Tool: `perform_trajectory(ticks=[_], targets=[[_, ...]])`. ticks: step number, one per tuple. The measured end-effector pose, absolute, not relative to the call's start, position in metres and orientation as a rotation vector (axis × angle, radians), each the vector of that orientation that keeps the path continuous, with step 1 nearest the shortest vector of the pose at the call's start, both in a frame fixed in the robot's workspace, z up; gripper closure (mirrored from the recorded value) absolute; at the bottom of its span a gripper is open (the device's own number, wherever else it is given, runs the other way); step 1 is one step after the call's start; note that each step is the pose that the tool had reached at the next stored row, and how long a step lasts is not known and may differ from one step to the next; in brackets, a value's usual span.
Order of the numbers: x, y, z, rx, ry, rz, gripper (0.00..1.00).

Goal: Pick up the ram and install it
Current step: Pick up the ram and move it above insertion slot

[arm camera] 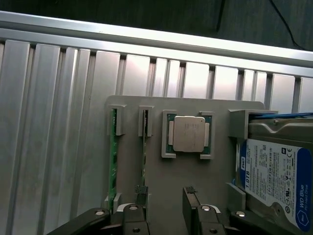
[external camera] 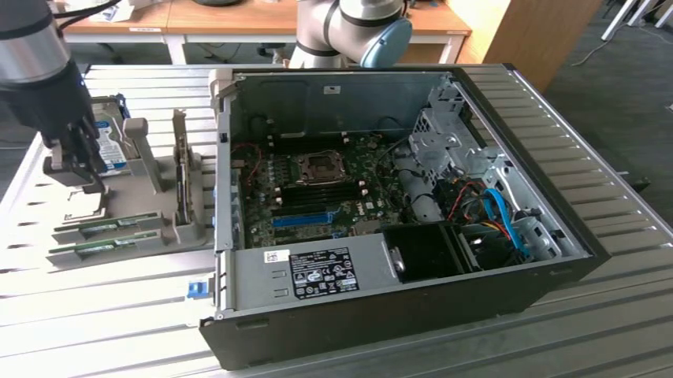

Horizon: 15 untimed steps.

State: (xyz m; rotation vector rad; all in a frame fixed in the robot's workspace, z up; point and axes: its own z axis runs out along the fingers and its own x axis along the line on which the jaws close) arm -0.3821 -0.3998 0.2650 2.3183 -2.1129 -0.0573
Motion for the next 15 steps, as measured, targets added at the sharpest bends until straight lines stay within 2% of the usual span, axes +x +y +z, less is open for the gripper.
perform_trajectory(ticks=[9,15], targets=[[-0.382,-0.401,0.261,2.318,-2.113,-0.057,0.58],[-0.382,-0.416,0.261,2.318,-2.113,-0.057,0.58]])
